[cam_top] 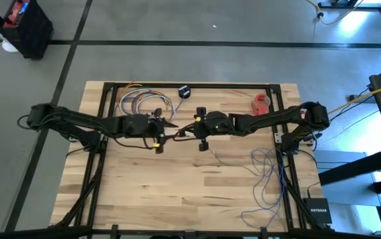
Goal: Coil cords
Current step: Coil the blue wire onto the black spool
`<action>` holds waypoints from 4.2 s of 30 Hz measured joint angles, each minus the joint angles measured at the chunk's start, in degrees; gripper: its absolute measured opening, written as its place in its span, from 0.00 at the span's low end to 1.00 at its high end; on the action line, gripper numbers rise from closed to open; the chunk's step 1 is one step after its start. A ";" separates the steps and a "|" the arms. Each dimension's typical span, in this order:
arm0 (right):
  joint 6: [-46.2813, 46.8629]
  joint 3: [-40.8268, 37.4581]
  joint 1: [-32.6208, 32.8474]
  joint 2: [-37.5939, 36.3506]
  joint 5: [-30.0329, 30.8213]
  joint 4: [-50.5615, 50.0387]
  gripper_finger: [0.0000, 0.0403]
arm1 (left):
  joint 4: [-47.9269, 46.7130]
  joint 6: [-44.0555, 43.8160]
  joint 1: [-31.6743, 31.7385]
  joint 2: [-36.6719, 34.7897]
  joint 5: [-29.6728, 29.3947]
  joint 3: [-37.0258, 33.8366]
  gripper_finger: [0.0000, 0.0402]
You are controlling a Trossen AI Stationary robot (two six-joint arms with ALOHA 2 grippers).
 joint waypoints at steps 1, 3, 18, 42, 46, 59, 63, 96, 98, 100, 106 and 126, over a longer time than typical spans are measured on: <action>0.15 0.00 0.00 0.00 0.00 -0.09 0.00 | -0.19 0.09 0.00 0.73 -0.23 0.32 0.41; 0.74 0.00 0.00 0.00 0.01 -0.14 0.00 | -0.39 0.48 0.00 1.64 -1.19 0.65 0.41; 2.17 0.04 0.00 -0.04 -1.58 2.98 0.00 | -4.07 -0.26 1.01 1.79 -5.32 0.82 0.30; 12.72 18.73 0.00 -9.73 -1.44 -43.96 0.30 | -3.84 3.26 0.11 0.34 -2.81 2.02 0.01; 20.00 20.93 0.01 -15.18 -1.40 -59.39 0.31 | -3.46 3.45 -1.05 -0.95 -2.96 2.04 0.01; 23.91 -19.76 9.86 -46.40 15.33 -13.75 0.31 | 3.02 6.51 -4.46 -1.40 -2.85 2.01 0.00; 20.81 -30.98 9.70 -47.30 14.38 10.97 0.31 | 3.82 5.44 -3.55 -1.27 -2.86 2.01 0.00; 10.07 -15.21 -7.21 -17.84 -21.35 22.75 0.31 | -1.04 6.58 3.38 5.20 5.76 12.66 0.00; 9.19 -15.24 -7.33 -17.90 -19.21 22.79 0.31 | -1.21 6.67 3.65 5.70 5.72 12.60 0.00; 8.89 -15.19 -7.63 -17.92 -18.46 23.44 0.31 | -0.96 6.74 3.65 5.77 5.70 12.60 0.00; 8.60 -15.19 -7.61 -17.45 -17.99 21.51 0.31 | 1.00 7.85 3.63 5.77 6.01 12.56 0.00; 13.93 -8.93 -7.52 -19.30 -22.17 14.51 0.22 | 6.13 8.06 4.00 5.69 5.63 12.72 0.00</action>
